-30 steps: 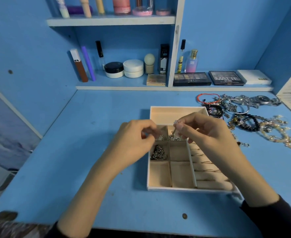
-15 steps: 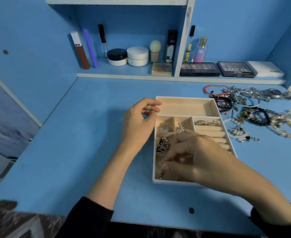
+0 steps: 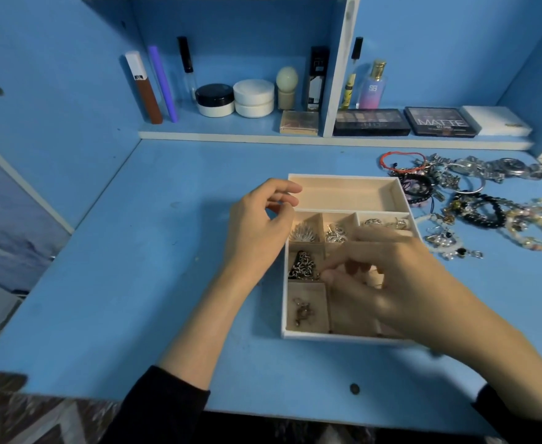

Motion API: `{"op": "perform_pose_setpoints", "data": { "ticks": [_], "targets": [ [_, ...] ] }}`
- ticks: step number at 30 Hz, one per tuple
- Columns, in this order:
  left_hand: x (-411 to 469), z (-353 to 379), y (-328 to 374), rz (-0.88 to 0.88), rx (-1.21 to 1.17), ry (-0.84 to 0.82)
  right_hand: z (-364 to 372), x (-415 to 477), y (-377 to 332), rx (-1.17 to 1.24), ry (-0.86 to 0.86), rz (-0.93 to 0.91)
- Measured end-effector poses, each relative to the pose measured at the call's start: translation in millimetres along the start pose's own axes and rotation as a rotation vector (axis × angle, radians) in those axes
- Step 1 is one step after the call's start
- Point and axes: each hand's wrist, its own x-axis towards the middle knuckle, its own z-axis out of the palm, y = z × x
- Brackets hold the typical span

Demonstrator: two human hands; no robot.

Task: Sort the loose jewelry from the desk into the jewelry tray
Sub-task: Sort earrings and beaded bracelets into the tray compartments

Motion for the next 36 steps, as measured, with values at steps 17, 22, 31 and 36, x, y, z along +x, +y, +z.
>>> {"op": "perform_pose_setpoints", "data": {
  "ticks": [17,22,31,36],
  "targets": [
    [8.9,88.1,83.3,0.278,0.379,-0.579,-62.3,-45.9,125.4,0.128,0.386,0.434],
    [7.7,113.9,80.6,0.304,0.49,-0.618,-64.3,-52.3,130.7,-0.003,0.232,0.411],
    [9.0,120.6,81.6,0.289,0.447,-0.59,-62.8,-55.6,136.0,-0.049,0.1,0.372],
    [9.0,119.1,82.3,0.271,0.425,-0.589,-60.1,-53.7,137.3,-0.061,0.127,0.339]
  ]
}}
